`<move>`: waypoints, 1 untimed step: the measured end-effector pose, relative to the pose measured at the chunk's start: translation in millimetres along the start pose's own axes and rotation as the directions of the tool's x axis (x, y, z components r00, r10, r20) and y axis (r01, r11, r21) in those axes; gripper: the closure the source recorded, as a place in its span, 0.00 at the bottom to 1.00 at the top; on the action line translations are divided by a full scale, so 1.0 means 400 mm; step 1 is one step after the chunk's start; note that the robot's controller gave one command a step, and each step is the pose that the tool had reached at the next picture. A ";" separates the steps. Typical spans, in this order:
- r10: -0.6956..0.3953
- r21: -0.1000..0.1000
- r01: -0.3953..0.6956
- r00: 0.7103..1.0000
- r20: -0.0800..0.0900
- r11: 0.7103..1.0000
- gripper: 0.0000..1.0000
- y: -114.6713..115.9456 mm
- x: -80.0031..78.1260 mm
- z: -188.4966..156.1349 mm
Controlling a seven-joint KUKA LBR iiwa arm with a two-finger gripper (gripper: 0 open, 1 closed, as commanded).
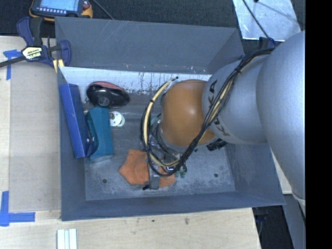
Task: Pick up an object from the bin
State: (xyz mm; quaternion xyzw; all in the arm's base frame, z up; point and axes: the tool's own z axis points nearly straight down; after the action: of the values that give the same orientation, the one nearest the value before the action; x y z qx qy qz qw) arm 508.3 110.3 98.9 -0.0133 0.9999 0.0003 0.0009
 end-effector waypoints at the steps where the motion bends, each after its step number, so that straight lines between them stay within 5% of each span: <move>1: 0.032 0.000 -0.032 0.999 0.000 0.999 1.00 0.017 0.043 0.060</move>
Offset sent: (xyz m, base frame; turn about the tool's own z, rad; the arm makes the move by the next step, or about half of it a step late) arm 0.0000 0.0000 0.0000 0.0000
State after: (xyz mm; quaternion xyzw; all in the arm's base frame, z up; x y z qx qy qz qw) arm 491.0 116.6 74.7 0.0028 1.0000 0.0001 0.0009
